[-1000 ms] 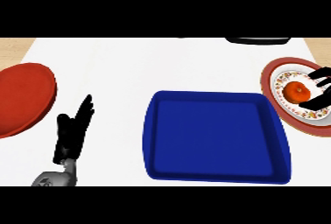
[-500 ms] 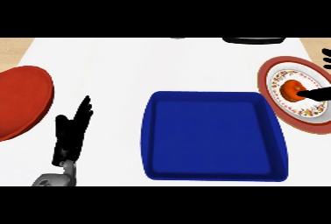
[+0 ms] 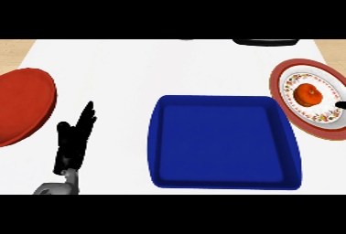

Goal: Pick the squash from the tray and place it in the plate

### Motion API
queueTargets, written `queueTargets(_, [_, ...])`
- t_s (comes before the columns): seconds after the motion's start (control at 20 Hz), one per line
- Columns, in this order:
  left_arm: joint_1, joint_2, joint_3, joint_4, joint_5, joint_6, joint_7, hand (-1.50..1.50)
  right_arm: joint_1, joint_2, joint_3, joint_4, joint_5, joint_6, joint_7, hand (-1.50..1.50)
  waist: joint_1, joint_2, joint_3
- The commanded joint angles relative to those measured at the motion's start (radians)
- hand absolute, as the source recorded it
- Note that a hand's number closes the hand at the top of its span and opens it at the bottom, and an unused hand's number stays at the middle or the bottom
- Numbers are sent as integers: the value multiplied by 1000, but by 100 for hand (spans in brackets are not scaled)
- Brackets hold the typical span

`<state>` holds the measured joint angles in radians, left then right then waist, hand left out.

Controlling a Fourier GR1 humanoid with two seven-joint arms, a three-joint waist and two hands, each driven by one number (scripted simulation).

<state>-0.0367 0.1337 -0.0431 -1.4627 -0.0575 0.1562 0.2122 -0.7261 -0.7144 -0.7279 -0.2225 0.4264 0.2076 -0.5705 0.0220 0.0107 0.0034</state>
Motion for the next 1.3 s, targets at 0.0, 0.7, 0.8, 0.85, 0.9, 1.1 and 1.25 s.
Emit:
queueTargets(0.0, [-10,-26,-13,18,-20,18,-21,0,48,-23,-16,21,-37,67,-70,-150,4,2,0])
queueTargets(0.7, [-6,-33,-1,21,-17,-6,-31,0,1,13,37,27,-47,-26,-47,-150,12,2,0])
queueTargets(0.8, [-49,-3,47,65,10,-30,-25,0,70,31,53,23,-41,-51,-99,-150,3,0,-1])
queueTargets(0.85, [-89,-64,-24,39,-53,34,33,0,51,70,67,21,-19,-124,-93,-150,7,2,0])
queueTargets(0.9, [-21,-2,20,-47,5,-25,62,0,40,44,47,38,-35,-132,-65,-150,23,3,1])
queueTargets(1.1, [-19,-21,8,-48,-7,-17,59,0,74,19,67,33,-36,-90,-93,-150,10,0,0])
queueTargets(1.25, [-44,-16,19,-2,-19,-14,30,0,91,10,56,48,-50,-98,-97,-150,8,2,0])
